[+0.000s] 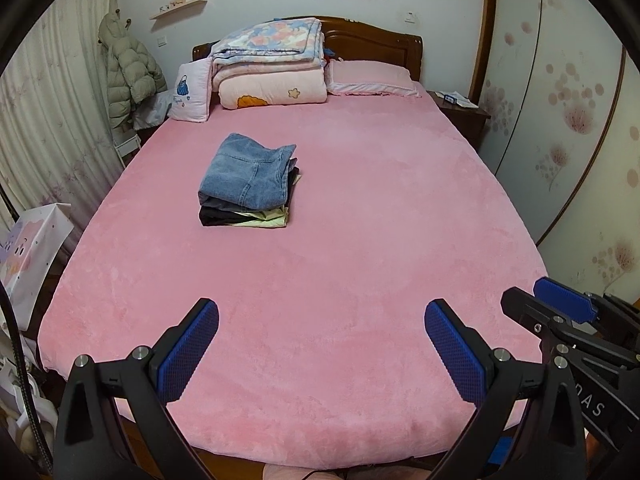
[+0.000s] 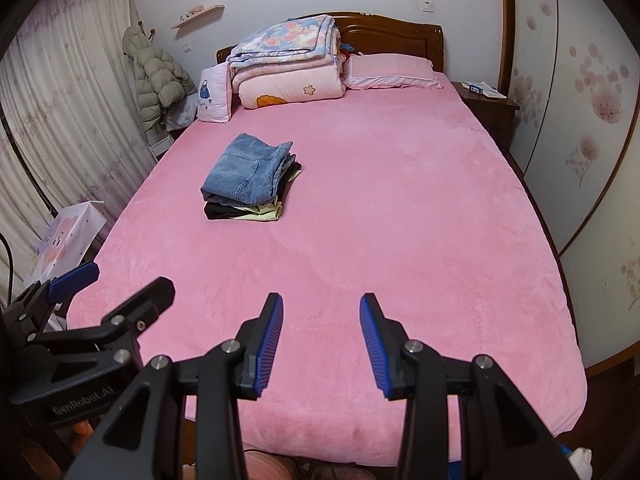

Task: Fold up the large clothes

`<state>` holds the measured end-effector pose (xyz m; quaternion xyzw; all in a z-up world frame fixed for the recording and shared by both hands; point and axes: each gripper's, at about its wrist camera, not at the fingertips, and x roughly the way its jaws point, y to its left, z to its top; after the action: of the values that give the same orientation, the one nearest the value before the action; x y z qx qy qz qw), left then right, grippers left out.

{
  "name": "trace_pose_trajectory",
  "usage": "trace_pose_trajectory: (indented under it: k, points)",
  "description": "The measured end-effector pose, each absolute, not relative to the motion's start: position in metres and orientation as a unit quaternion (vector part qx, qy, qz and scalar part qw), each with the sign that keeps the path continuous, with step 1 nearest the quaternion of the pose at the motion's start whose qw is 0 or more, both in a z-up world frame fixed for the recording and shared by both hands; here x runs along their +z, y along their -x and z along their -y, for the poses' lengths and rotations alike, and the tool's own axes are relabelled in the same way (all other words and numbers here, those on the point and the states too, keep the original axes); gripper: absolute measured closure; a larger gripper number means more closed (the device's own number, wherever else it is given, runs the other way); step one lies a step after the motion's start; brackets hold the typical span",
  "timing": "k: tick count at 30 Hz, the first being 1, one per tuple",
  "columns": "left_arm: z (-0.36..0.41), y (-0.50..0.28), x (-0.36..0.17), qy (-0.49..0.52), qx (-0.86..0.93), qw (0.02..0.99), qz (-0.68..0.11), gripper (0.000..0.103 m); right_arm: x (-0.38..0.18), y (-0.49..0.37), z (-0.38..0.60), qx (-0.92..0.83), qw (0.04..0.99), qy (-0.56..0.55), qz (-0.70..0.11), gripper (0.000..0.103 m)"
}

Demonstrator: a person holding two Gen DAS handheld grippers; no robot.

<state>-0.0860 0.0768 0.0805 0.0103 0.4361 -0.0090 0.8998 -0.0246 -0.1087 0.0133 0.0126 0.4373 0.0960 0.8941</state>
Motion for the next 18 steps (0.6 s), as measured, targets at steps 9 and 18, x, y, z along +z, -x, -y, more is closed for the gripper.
trace_pose_trajectory:
  k: [9, 18]
  points:
    - [-0.076, 0.083, 0.081, -0.017, -0.003, 0.901, -0.433, 0.001, 0.015, 0.018, 0.111, 0.092, 0.893, -0.004, -0.44, 0.062]
    - [-0.076, 0.079, 0.08, -0.015, -0.005, 0.9, -0.435, 0.001, 0.016, 0.009, 0.117, 0.089, 0.893, 0.0, -0.442, 0.062]
